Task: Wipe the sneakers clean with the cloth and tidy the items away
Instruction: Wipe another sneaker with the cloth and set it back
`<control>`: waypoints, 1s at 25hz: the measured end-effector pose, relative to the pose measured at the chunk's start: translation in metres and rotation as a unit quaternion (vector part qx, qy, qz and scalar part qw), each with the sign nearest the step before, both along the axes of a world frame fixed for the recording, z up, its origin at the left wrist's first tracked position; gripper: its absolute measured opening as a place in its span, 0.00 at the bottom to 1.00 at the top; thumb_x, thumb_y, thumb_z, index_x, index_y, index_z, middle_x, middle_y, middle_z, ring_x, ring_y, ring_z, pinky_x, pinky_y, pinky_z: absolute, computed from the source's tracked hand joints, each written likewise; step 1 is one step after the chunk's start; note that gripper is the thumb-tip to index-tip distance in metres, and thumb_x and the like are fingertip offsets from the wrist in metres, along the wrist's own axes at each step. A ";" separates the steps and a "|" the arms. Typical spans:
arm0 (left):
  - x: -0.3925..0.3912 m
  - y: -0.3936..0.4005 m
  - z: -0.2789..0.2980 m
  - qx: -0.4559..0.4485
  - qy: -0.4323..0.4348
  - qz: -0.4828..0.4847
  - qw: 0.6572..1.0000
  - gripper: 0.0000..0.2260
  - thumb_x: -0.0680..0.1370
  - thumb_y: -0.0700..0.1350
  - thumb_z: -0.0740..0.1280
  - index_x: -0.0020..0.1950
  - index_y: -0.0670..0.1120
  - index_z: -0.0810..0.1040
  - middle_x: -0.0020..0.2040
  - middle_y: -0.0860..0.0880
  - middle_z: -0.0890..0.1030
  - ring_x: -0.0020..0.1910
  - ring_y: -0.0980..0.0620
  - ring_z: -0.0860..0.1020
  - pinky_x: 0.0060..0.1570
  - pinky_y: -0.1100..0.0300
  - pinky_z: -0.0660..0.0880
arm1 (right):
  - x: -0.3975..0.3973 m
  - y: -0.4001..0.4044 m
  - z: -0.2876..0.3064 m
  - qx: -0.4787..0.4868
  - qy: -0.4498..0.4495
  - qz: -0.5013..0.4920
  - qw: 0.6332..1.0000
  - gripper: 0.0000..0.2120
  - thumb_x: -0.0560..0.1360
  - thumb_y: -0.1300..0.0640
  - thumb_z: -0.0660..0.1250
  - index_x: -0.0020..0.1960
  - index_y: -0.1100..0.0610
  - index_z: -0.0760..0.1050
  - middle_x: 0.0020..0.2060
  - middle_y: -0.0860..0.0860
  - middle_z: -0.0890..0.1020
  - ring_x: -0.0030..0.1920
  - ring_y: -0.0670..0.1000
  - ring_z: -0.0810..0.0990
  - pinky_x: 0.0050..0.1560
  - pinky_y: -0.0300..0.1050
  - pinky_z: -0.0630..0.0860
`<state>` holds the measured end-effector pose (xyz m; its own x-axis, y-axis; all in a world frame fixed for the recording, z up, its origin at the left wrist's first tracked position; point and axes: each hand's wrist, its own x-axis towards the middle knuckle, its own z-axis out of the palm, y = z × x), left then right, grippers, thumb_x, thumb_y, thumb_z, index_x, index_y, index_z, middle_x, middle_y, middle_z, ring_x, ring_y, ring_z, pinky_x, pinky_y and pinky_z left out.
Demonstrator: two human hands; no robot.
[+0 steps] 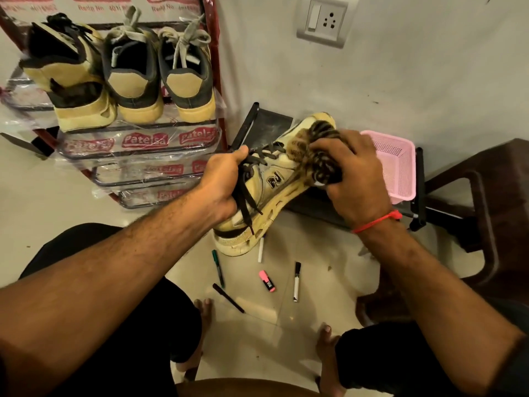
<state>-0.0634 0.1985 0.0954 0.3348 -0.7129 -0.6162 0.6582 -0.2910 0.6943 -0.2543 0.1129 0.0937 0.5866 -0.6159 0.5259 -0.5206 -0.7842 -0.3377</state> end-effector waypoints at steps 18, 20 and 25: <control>0.009 0.004 0.003 0.065 0.016 -0.069 0.995 0.20 0.84 0.53 0.58 0.45 0.43 0.84 0.42 0.43 0.86 0.35 0.46 0.84 0.41 0.55 0.79 | 0.023 0.050 -0.014 -0.093 0.061 0.211 0.971 0.15 0.75 0.56 0.69 0.60 0.60 0.79 0.58 0.62 0.79 0.59 0.62 0.75 0.59 0.56 0.75; 0.009 0.002 0.001 0.061 0.010 -0.051 0.997 0.17 0.84 0.52 0.59 0.51 0.44 0.84 0.47 0.43 0.86 0.38 0.46 0.84 0.37 0.56 0.81 | 0.010 0.020 0.002 -0.082 0.005 0.109 0.991 0.18 0.72 0.55 0.71 0.60 0.60 0.79 0.57 0.63 0.78 0.59 0.62 0.75 0.59 0.55 0.74; 0.002 0.002 -0.008 0.065 -0.023 -0.026 0.997 0.16 0.83 0.47 0.62 0.66 0.38 0.78 0.57 0.38 0.84 0.49 0.42 0.85 0.38 0.53 0.83 | 0.006 0.017 0.001 -0.042 -0.022 0.018 0.999 0.19 0.67 0.62 0.75 0.58 0.61 0.81 0.56 0.62 0.78 0.57 0.62 0.73 0.56 0.49 0.71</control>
<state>-0.0616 0.2007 0.0873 0.3303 -0.6445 -0.6896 0.6084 -0.4132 0.6776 -0.2487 0.1297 0.0948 0.5822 -0.5473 0.6013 -0.4775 -0.8287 -0.2920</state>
